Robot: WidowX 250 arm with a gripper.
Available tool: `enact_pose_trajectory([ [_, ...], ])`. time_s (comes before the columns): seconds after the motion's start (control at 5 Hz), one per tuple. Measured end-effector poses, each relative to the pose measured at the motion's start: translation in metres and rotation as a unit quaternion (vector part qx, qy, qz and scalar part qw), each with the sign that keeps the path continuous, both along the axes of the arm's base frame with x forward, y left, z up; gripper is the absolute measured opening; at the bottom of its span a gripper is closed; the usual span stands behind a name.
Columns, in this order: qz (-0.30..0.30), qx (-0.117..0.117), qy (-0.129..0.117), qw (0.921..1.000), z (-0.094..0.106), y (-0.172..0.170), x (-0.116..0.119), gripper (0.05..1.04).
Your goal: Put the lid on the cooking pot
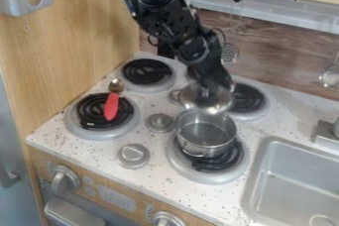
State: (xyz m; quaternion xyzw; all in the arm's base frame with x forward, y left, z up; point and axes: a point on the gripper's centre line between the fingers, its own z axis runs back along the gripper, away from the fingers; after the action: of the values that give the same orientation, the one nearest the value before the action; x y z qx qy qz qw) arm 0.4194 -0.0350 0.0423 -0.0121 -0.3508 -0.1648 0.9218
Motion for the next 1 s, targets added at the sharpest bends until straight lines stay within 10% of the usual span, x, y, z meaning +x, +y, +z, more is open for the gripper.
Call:
enact_pose_trajectory([
  [0.6,-0.018,0.009,0.053,0.9984,-0.027,-0.017,-0.018,0.238],
  [1.0,-0.024,0.006,0.045,0.9987,-0.031,-0.026,-0.009,0.300],
])
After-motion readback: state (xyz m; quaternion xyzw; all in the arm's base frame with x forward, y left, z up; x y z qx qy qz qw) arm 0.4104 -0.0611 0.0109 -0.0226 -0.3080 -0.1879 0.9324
